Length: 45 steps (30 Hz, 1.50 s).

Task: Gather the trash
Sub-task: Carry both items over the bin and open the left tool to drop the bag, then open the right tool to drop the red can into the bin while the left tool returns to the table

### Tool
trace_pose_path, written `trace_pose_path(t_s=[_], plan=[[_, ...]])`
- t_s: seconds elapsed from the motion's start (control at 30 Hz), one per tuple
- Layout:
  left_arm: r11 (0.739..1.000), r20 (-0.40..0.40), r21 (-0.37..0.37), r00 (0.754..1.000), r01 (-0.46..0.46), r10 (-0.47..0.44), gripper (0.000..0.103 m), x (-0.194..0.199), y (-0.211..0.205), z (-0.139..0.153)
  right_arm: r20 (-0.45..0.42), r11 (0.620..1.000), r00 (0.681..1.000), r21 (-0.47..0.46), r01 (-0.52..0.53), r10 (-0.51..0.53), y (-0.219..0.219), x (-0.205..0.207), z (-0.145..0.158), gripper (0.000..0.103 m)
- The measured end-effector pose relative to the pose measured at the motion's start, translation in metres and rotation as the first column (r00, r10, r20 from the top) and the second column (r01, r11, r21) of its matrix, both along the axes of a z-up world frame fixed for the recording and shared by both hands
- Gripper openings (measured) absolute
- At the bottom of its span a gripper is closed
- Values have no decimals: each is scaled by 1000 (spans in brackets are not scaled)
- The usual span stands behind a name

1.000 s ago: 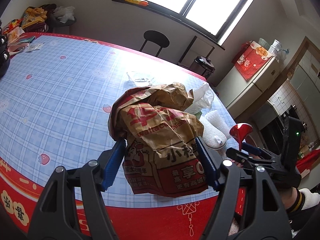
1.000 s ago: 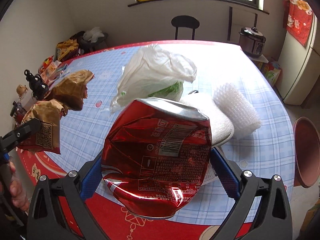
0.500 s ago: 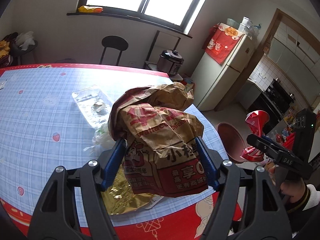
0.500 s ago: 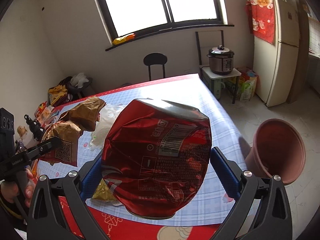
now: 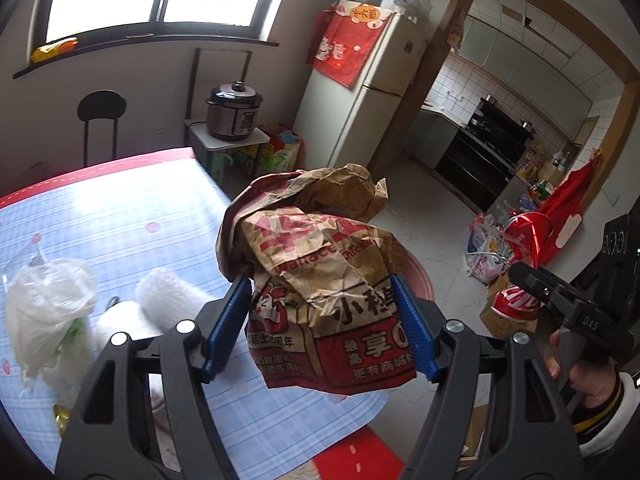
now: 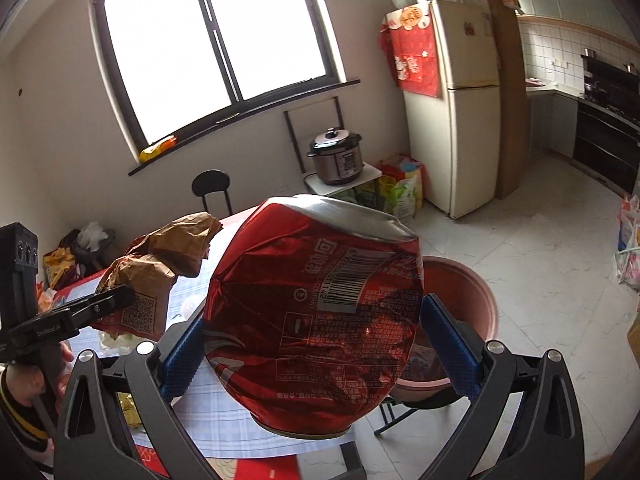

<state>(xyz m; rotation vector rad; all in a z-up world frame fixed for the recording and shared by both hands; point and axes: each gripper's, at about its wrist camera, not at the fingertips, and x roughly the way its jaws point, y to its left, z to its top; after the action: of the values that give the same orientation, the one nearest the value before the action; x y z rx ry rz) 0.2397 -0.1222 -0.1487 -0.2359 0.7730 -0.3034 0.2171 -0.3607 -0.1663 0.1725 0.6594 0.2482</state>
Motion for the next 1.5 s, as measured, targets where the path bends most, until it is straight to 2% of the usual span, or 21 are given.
trace_pose_path(t_s=[0.3, 0.47, 0.57, 0.8, 0.97, 1.1, 1.27, 1.5], plan=[[986, -42, -16, 985, 168, -169, 71, 87, -132, -31, -26, 994, 994, -38, 107, -108, -83, 8, -13, 97], [980, -66, -39, 979, 193, -195, 76, 127, -169, -49, -52, 988, 988, -63, 140, -143, -114, 23, -26, 97], [983, -68, -34, 981, 180, -182, 84, 141, -177, -51, -71, 987, 986, -69, 146, -150, -123, 33, -35, 97], [995, -8, 7, 995, 98, -98, 94, 123, -143, -34, -84, 991, 990, -72, 111, -117, -118, 65, -47, 97], [996, 40, 77, 998, -42, 39, 97, 90, -97, -21, -83, 994, 994, -86, 67, -74, -101, 93, -50, 97], [983, 64, 107, 988, -148, 142, 97, 71, -60, -15, -87, 995, 995, -95, 42, -50, -84, 114, -52, 97], [965, 88, 112, 969, -238, 229, 97, 53, -14, -8, -111, 993, 993, -118, 19, -32, -66, 135, -58, 98], [944, 99, 124, 950, -306, 295, 97, 24, 25, 0, -104, 983, 993, -181, 37, -56, -48, 155, -56, 98]])
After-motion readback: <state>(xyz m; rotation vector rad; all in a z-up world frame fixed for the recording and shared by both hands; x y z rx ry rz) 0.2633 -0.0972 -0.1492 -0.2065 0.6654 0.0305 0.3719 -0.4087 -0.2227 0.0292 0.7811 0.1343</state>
